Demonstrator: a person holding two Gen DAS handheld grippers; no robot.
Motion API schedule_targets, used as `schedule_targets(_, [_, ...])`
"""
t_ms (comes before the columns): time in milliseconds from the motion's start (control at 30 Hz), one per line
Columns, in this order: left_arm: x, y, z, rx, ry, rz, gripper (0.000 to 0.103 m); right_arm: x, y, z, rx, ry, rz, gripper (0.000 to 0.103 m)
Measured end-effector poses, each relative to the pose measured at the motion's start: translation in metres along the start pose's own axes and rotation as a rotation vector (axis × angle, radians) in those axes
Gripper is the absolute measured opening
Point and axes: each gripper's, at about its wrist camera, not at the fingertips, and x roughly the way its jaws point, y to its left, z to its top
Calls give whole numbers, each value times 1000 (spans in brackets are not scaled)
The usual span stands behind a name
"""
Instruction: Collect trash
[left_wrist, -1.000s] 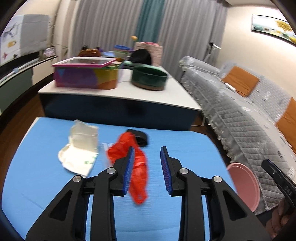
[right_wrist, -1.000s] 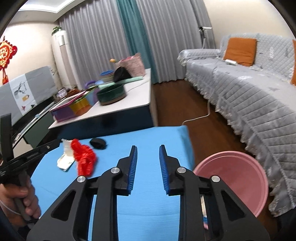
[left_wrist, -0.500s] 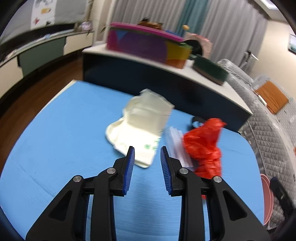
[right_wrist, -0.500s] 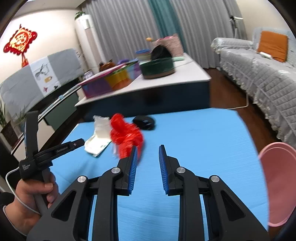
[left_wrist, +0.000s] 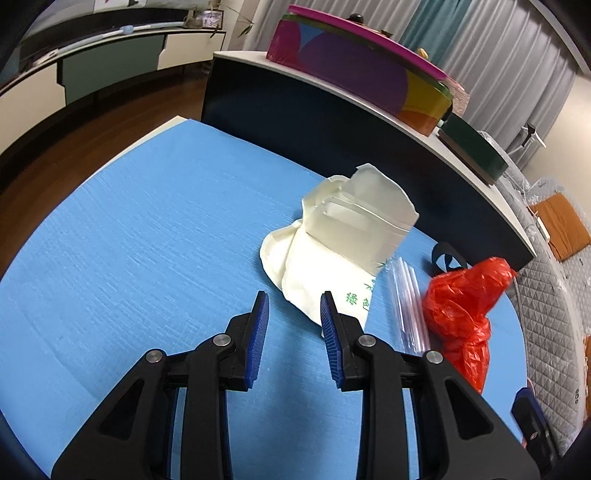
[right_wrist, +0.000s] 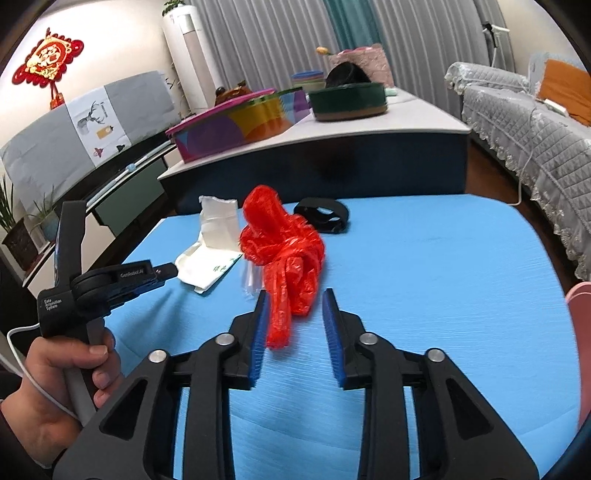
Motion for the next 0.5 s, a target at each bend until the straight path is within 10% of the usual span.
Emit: schedule_targets(500, [25,-1,9,-14,26,6,26,48,7,-7,-12,95,8,38])
